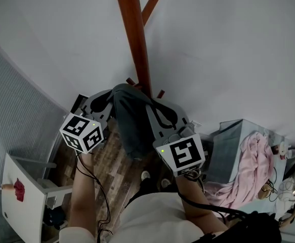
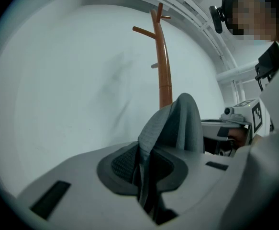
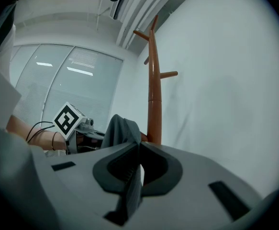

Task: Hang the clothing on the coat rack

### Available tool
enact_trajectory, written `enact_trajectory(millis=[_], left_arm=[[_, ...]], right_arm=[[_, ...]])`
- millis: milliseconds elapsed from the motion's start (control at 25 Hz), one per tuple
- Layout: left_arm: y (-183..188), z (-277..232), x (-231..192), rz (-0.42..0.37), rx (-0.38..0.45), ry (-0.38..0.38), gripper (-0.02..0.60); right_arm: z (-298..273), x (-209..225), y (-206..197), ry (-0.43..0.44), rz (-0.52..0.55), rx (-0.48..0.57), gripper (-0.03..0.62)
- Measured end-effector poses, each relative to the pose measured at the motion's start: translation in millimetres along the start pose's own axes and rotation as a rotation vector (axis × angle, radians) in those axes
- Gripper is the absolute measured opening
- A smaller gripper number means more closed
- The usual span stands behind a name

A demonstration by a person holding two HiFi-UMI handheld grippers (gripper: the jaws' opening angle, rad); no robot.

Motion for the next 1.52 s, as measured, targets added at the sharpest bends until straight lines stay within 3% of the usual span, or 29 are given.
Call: enact_trajectory(millis=[320,440,520,720,1200,1360,1520], left_arm=[[-6,2,1,0.049,0.01,-0.083,0.035],[-8,3,0,0.065,0.016,-0.073,0.044],[-9,4,-2,0.081,0.016,-0.057,0.101],[-15,7,-5,0.102,0.011,-0.061,0.17],[-12,16,-13,-0.011,0.015,-0.038,0.334],[-12,22,-14,-0.033,0.019,-0.014,0.353],[-12,26,-16,-0.016,0.016,0.025,0.365]], right_arm=[[-4,0,-7,0.022,-0.029,-0.007,0.025],[-6,-1,-6,0.025,-0.029,-0.012,0.025],[-7,-2,-6,0.024,-0.017,-0.022,0.025],[-8,-2,-7,0.024,-0.004,-0.028,0.026],[-12,-1,-7,0.046,0.013,-0.05,0.029],[-11,0,-7,0.037,0.011,-0.059,0.109],[-10,1,-6,0.04,0.015,-0.063,0.149]])
Point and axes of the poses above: the fingertips, and each gripper's own axes: z backward along the fingers, x to its right, y out of its top, the point moved 8 cm from there along z, backward along the fingers, and after that the axes turned 10 degrees about y, right-handed, at the moved point
